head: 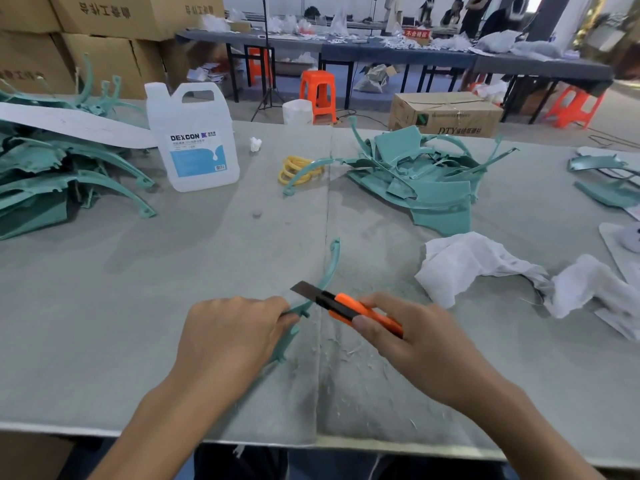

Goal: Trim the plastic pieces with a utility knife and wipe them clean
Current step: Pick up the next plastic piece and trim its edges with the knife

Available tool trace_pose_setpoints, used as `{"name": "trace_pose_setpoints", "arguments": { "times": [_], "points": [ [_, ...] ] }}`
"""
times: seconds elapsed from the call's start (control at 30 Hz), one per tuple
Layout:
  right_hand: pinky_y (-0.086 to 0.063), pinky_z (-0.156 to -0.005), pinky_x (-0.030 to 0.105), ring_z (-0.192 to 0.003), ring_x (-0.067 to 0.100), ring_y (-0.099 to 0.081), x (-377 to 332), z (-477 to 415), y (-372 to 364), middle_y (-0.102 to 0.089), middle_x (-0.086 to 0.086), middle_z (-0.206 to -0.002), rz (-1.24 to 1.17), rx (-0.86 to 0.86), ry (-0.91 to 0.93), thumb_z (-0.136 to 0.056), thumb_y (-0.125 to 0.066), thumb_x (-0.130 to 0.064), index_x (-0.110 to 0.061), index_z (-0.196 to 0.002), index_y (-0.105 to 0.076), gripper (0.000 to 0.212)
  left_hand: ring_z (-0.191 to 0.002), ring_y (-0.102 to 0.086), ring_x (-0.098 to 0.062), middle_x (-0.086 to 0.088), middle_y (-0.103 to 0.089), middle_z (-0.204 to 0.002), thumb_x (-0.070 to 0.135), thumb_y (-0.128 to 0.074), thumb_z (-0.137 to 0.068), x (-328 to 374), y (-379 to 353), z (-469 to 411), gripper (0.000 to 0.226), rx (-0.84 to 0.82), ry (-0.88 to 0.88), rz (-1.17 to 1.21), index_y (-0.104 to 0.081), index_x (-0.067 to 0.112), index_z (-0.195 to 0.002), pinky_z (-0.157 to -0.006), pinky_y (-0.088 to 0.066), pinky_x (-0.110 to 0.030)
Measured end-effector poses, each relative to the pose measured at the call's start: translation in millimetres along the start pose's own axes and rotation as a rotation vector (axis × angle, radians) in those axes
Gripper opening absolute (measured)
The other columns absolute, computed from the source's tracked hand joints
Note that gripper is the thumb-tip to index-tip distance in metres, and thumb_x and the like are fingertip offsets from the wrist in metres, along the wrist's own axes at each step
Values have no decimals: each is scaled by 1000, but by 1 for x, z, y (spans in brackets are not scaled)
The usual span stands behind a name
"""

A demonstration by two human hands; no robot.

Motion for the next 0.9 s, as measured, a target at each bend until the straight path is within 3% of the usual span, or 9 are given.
{"name": "trace_pose_setpoints", "arguments": {
  "times": [0.1,0.27,0.37,0.47,0.53,0.6,0.7,0.8,0.9],
  "points": [
    [-47,-56,32,-58,12,-58,0,4,-10,-63,-8,-67,29,-19,2,-97,-43,-62,-47,-108,-55,22,-32,-48,-23,5,-50,-39,41,-85,-75,-2,-1,2,33,2,10,24,-62,25,-56,-46,-10,-18],
    [-52,-59,42,-58,15,-59,35,-36,-21,-59,-6,-63,99,183,-85,-99,-43,-59,-36,-108,-60,30,-34,-46,-20,6,-49,-42,53,-45,-88,-5,-5,3,45,47,-22,43,-61,23,-59,-40,-22,-21],
    [-48,-59,37,-66,21,-60,63,-75,-22,-62,-4,-70,189,240,-192,-102,-44,-55,-33,-109,-59,28,-36,-48,-20,7,-50,-44,55,-42,-89,-7,-8,3,46,64,-41,54,-63,24,-62,-40,-27,-22],
    [-42,-62,36,-78,29,-62,84,-101,-21,-64,2,-82,322,196,-277,-104,-42,-50,-24,-105,-58,31,-37,-52,-20,8,-53,-44,61,-41,-87,-14,-8,5,47,71,-15,61,-64,27,-63,-41,-20,-20],
    [-43,-61,36,-77,27,-61,92,-105,-22,-65,1,-82,252,177,-317,-105,-40,-51,-24,-102,-56,31,-39,-54,-17,11,-55,-45,65,-40,-86,-20,-8,6,47,56,19,87,-64,31,-65,-42,-18,-18],
    [-48,-57,35,-69,21,-64,90,-101,-25,-66,-2,-78,-7,204,-345,-103,-43,-54,-29,-99,-55,28,-46,-58,-16,13,-57,-49,71,-37,-85,-31,-7,8,47,53,108,143,-65,36,-71,-43,-28,-21],
    [-48,-41,30,-51,12,-60,71,-92,-30,-68,-1,-84,-439,258,-316,-102,-50,-49,-34,-100,-58,17,-52,-55,-9,11,-59,-57,75,-36,-84,-49,-13,6,48,34,244,421,-62,34,-81,-48,-39,-26],
    [-51,-46,39,-53,17,-59,49,-81,-30,-68,0,-91,-665,293,-250,-104,-52,-43,-31,-104,-59,14,-53,-49,-7,0,-57,-60,71,-46,-84,-59,-24,5,52,47,379,885,-64,22,-83,-55,-39,-27],
    [-50,-47,41,-55,19,-59,32,-70,-30,-69,0,-90,-784,307,-171,-104,-52,-43,-33,-104,-60,12,-68,-62,-16,-16,-70,-80,62,-54,-90,-51,-39,10,53,-75,649,1324,-69,11,-89,-67,-46,-33]
  ]
}}
Point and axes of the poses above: each hand's wrist, its own z-axis away from the middle knuckle, its own y-axis out of the back of the hand, x = y × z, the point moved 2 cm from there along -z, towards the middle knuckle
